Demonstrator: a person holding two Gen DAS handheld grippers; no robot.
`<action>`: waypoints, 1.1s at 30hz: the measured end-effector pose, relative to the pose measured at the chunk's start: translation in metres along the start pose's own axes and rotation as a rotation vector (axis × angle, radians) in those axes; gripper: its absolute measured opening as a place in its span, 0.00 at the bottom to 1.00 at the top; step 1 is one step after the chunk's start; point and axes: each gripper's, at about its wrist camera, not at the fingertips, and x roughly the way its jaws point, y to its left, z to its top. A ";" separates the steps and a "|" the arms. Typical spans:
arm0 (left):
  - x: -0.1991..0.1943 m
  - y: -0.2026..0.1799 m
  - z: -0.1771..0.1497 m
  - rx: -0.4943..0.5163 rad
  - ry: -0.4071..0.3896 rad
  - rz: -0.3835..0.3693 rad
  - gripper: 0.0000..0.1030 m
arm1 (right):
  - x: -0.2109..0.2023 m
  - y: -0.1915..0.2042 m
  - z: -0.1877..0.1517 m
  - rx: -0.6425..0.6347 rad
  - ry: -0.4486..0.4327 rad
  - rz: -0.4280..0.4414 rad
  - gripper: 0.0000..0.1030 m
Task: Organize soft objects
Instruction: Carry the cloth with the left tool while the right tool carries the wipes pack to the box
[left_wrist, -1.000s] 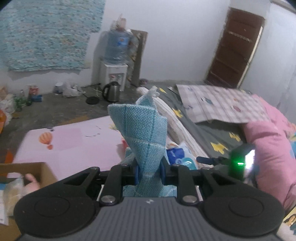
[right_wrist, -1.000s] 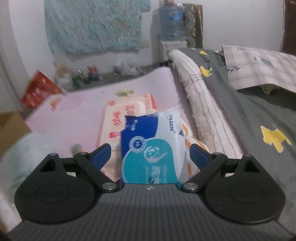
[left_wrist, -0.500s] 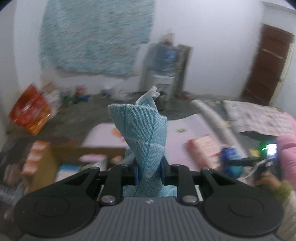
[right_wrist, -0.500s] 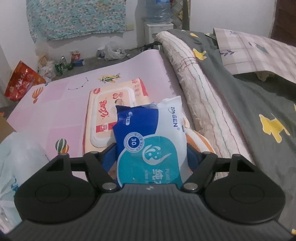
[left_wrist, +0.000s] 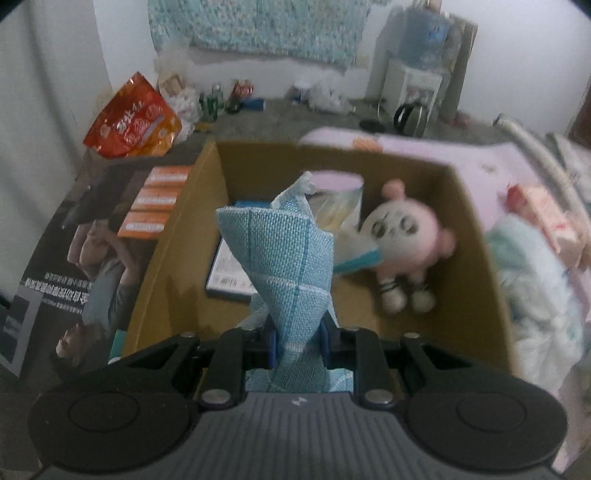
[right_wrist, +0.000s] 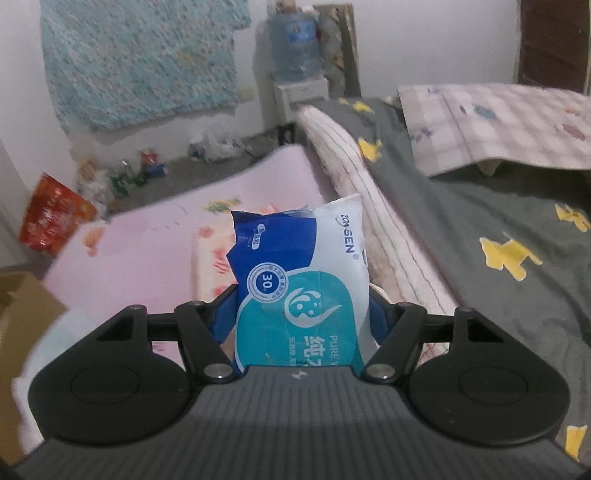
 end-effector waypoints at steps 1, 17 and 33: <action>0.006 0.001 -0.001 0.013 0.016 0.012 0.21 | -0.012 0.005 0.000 0.000 -0.009 0.027 0.66; 0.042 0.013 -0.027 0.043 0.073 0.085 0.22 | -0.084 0.278 -0.027 -0.069 0.221 0.687 0.66; 0.039 0.051 -0.025 -0.059 0.065 0.042 0.22 | 0.020 0.419 -0.098 -0.090 0.534 0.490 0.66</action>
